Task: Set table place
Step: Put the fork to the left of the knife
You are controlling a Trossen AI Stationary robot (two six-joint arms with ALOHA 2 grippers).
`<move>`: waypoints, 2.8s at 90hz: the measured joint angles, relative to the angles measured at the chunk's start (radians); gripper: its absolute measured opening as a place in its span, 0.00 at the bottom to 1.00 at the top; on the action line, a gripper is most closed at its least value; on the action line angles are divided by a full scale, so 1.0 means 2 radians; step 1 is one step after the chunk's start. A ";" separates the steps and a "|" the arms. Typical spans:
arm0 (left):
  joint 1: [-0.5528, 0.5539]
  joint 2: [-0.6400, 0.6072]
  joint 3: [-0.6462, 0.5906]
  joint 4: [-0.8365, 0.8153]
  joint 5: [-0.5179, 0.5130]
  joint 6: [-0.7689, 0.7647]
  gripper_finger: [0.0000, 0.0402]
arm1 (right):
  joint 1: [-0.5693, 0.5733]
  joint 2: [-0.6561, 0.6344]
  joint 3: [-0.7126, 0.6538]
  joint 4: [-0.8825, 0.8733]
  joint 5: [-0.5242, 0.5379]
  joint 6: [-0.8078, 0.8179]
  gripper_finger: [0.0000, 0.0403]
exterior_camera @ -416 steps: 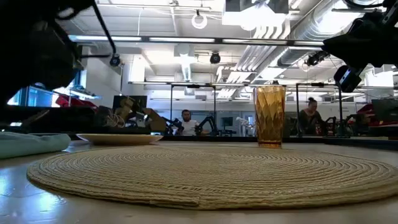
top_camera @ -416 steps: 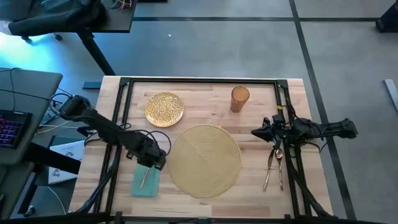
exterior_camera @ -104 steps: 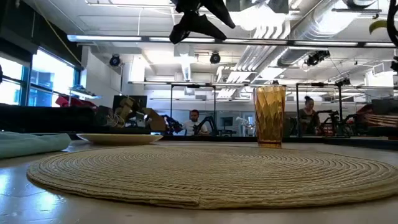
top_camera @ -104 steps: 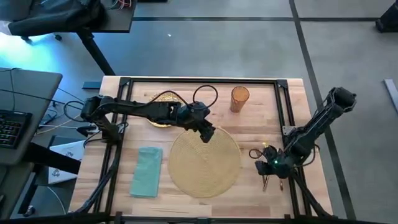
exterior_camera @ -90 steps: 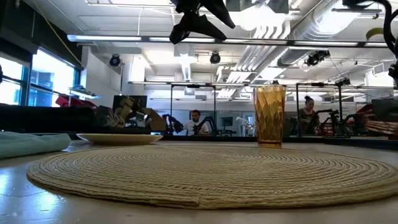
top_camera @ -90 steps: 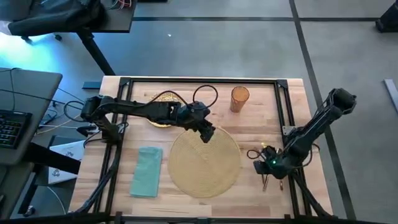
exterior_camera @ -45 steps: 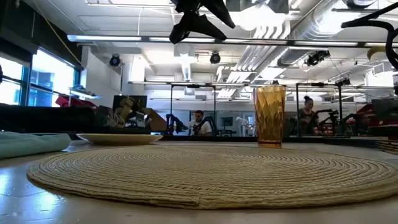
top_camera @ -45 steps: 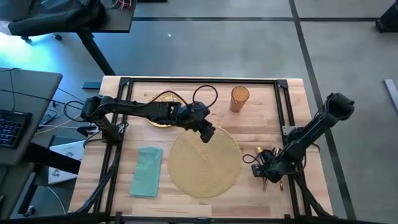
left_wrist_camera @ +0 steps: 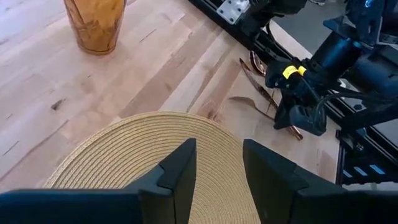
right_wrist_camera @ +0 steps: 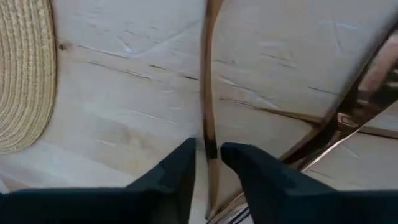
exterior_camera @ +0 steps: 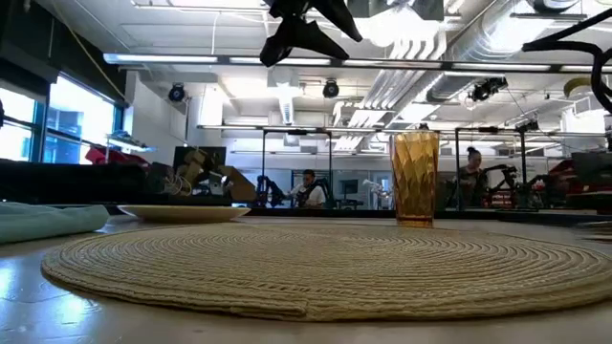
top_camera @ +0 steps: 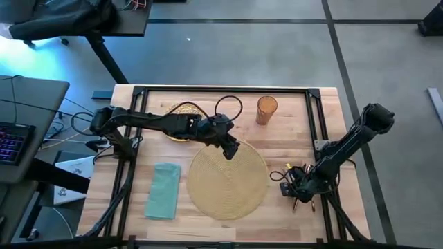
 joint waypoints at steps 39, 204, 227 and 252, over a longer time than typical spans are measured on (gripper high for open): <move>0.000 0.000 0.000 0.000 0.000 0.000 0.29 | -0.009 -0.059 0.052 -0.140 0.021 -0.010 0.32; -0.006 0.000 0.000 0.000 0.000 -0.004 0.29 | -0.256 -0.275 -0.069 -0.063 0.024 -0.459 0.00; -0.006 0.000 0.000 0.000 0.000 -0.005 0.29 | -0.233 -0.323 -0.077 -0.143 0.005 -0.476 0.00; -0.006 0.000 0.000 0.000 -0.002 -0.005 0.29 | -0.207 -0.311 -0.076 -0.187 -0.046 -0.477 0.00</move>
